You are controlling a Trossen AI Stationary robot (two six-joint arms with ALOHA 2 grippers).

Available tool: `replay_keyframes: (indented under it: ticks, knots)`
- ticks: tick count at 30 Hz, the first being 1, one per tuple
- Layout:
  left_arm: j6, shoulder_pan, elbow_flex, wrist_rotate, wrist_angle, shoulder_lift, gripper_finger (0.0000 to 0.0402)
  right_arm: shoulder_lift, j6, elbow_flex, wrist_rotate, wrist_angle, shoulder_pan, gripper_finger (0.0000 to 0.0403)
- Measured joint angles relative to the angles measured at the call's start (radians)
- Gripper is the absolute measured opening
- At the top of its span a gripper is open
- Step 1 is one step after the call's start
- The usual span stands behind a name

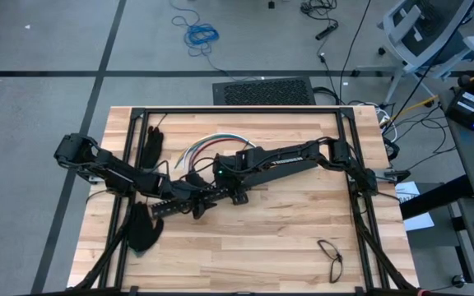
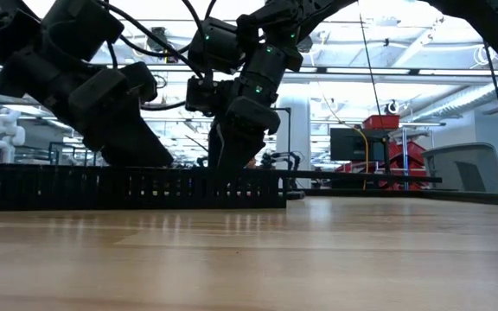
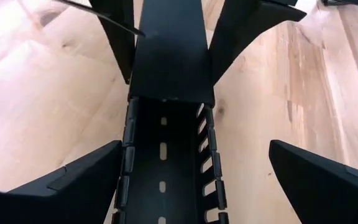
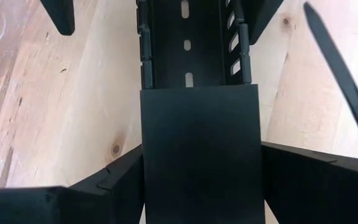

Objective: Ziptie cables

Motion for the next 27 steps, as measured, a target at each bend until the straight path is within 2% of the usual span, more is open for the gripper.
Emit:
replay_keyframes:
  ticks: [8, 14, 27]
  knots:
    - [0.016, 0.003, 0.0, -0.095, -0.104, 0.016, 0.0391, 0.0, 0.0, 0.0, 0.003, 0.0, 0.0, 0.0253]
    - [0.045, 0.003, 0.0, -0.154, -0.058, 0.016, 0.0358, 0.0, 0.0, 0.0, 0.01, -0.001, -0.001, 0.0253]
    - [0.063, 0.017, 0.0, -0.147, -0.004, 0.016, 0.0345, 0.0, 0.0, 0.0, 0.001, 0.0, 0.0, 0.0253]
